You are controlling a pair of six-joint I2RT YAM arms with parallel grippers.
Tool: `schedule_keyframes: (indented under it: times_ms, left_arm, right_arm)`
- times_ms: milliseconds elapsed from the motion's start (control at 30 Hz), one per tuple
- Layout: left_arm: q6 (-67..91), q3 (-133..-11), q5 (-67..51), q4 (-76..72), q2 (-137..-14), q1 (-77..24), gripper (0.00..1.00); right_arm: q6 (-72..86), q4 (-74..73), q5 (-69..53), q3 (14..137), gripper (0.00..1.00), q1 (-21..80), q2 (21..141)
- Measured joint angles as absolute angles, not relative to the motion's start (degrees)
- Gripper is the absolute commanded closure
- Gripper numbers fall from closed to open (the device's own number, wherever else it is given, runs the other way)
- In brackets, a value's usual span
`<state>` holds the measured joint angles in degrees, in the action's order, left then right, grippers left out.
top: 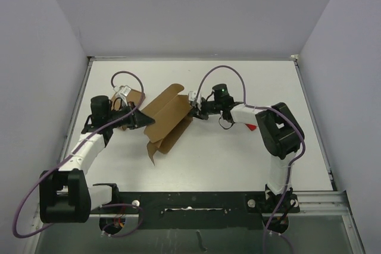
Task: Fold the paper box
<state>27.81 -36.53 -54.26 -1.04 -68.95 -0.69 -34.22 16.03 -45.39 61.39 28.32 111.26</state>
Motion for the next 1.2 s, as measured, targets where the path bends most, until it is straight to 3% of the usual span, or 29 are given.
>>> schedule_keyframes:
  times_ms: [133,367,467,567,667,933,1200]
  left_arm:
    - [30.59,-36.45,-52.99,-1.37,-67.96,-0.64,0.90]
    - [37.65,-35.33,-47.70,-4.82,-60.42,-2.42,0.88]
    - [40.12,-33.65,-45.12,-7.79,-59.42,-6.85,0.74]
    - [41.82,-31.94,-43.72,-9.76,-60.66,-11.27,0.54]
    - [43.57,-30.22,-42.63,-10.81,-61.30,-12.05,0.40]
    - [44.49,-29.91,-41.71,-10.35,-62.35,-12.45,0.27]
    - [44.64,-27.44,-38.02,-8.40,-58.85,-12.45,0.25]
  right_arm:
    - [-34.59,3.01,-44.25,67.85,1.00,28.21,110.76]
    - [-40.34,-30.70,-40.32,85.17,1.00,28.16,107.81]
    - [-42.24,-42.83,-37.12,86.94,1.00,28.12,105.51]
    - [-43.27,-52.73,-34.06,86.89,1.00,28.10,104.99]
    - [-43.86,-59.48,-30.70,86.74,0.99,28.05,104.97]
    - [-44.56,-68.93,-21.50,86.76,0.96,28.05,104.81]
    - [-41.82,-69.41,-12.78,86.80,0.93,26.55,108.49]
